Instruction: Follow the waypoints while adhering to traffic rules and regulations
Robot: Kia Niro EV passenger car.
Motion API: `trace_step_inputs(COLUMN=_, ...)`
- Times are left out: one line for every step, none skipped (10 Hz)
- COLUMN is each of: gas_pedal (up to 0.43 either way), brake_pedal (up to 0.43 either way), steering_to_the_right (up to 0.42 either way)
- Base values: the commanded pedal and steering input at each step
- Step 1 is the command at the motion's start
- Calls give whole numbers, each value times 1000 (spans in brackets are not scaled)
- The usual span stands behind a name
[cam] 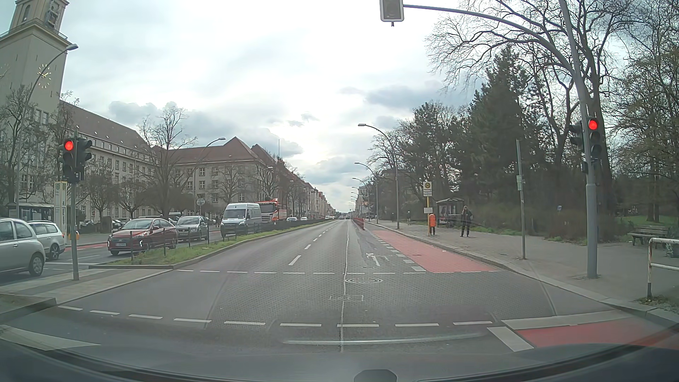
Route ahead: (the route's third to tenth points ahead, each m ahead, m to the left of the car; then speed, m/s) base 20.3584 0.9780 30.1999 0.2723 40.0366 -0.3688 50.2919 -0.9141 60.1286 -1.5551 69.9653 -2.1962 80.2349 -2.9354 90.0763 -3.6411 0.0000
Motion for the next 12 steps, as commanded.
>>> trace_step_inputs(gas_pedal=0, brake_pedal=329, steering_to_the_right=-8)
trace_step_inputs(gas_pedal=0, brake_pedal=329, steering_to_the_right=-8)
trace_step_inputs(gas_pedal=0, brake_pedal=329, steering_to_the_right=-8)
trace_step_inputs(gas_pedal=0, brake_pedal=329, steering_to_the_right=-8)
trace_step_inputs(gas_pedal=0, brake_pedal=329, steering_to_the_right=-8)
trace_step_inputs(gas_pedal=0, brake_pedal=329, steering_to_the_right=-8)
trace_step_inputs(gas_pedal=0, brake_pedal=329, steering_to_the_right=-8)
trace_step_inputs(gas_pedal=0, brake_pedal=329, steering_to_the_right=-8)
trace_step_inputs(gas_pedal=0, brake_pedal=329, steering_to_the_right=-8)
trace_step_inputs(gas_pedal=0, brake_pedal=329, steering_to_the_right=-8)
trace_step_inputs(gas_pedal=0, brake_pedal=329, steering_to_the_right=-8)
trace_step_inputs(gas_pedal=0, brake_pedal=329, steering_to_the_right=-8)
